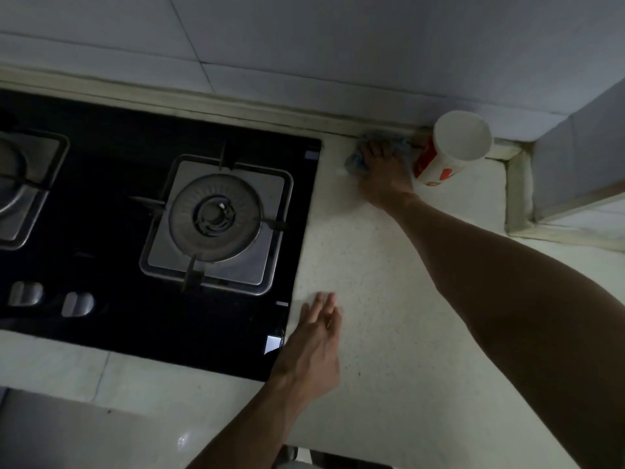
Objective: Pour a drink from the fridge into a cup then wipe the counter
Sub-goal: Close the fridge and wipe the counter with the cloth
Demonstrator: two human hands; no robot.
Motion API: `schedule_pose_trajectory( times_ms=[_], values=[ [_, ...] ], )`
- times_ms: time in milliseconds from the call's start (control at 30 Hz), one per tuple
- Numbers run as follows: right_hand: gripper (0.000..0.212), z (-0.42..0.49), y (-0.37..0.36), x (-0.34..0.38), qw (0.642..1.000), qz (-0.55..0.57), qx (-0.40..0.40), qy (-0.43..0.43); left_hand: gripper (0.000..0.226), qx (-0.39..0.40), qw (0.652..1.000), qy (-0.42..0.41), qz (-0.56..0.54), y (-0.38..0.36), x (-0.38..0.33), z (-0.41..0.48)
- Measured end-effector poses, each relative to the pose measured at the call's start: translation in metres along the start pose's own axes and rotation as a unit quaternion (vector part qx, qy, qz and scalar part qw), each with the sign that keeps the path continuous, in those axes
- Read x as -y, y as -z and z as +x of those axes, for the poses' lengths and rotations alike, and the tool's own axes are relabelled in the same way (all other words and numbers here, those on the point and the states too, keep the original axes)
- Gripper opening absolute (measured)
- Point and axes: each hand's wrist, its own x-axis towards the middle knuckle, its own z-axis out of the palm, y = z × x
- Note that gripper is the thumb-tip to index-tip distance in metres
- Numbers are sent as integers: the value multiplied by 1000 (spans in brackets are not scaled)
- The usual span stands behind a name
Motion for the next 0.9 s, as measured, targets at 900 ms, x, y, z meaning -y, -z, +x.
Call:
schedule_pose_trajectory(
  times_ms=[900],
  values=[
    [53,0,-3,-8,997,-27,1,-70,74,-17,998,8,-61,6,4,-1]
  ],
)
